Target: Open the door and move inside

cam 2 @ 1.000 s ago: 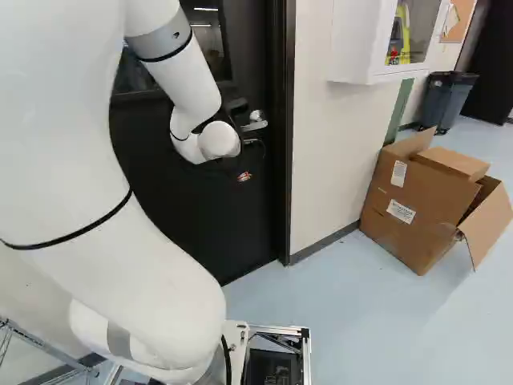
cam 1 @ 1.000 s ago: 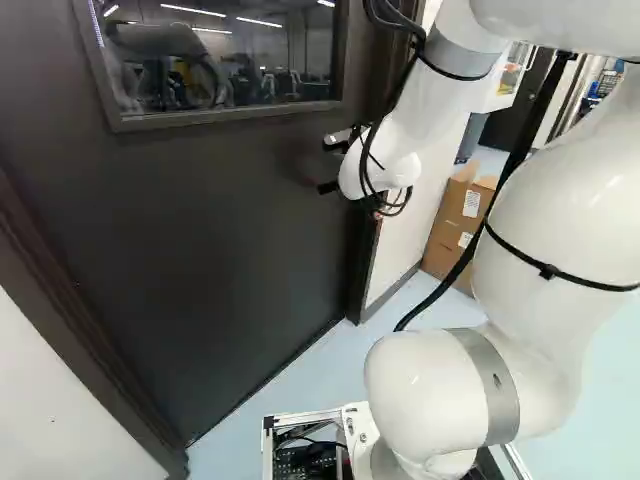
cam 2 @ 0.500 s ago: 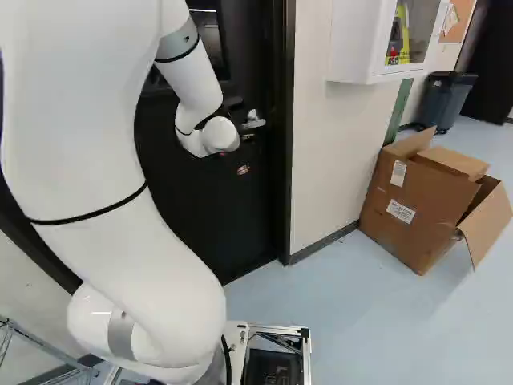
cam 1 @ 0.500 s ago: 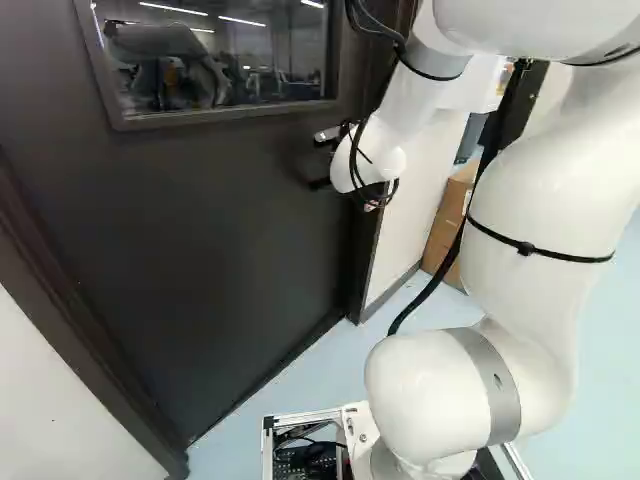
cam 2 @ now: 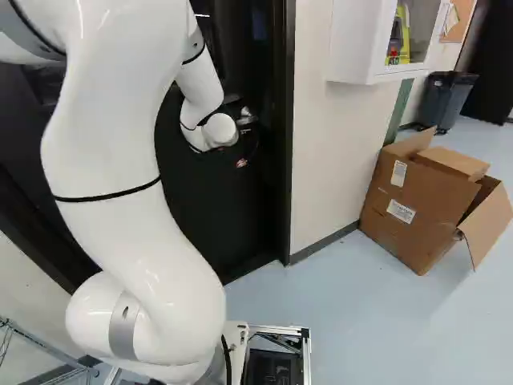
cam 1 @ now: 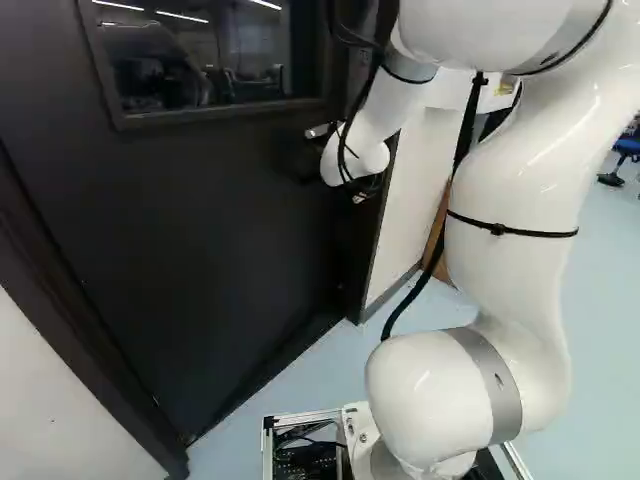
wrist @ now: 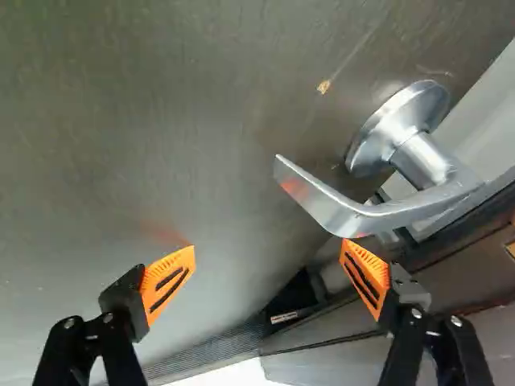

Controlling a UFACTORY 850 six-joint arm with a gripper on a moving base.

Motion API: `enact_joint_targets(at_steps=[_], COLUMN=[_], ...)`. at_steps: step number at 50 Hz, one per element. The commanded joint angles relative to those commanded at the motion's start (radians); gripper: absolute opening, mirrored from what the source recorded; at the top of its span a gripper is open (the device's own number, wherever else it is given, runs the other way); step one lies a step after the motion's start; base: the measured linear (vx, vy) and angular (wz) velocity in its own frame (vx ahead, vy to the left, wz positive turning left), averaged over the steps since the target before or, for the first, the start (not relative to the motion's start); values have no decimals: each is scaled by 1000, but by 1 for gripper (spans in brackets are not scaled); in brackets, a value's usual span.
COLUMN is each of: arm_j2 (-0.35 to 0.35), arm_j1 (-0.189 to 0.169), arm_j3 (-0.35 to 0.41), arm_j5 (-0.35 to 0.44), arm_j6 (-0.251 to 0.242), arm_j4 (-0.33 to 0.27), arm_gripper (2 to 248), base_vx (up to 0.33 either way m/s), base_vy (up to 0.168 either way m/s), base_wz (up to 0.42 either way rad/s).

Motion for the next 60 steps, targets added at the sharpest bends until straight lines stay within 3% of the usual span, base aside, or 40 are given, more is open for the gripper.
enact_joint_targets(at_steps=[17, 60], arm_j2=[-81, -222], arm_j1=[25, 128], arm_j3=[-95, -270], arm_j5=[0, 0], arm_j6=[0, 0], arm_j4=[0, 0], arm_gripper=[247, 247], base_vx=[0, 0], base_vy=[0, 0], base_wz=[0, 0])
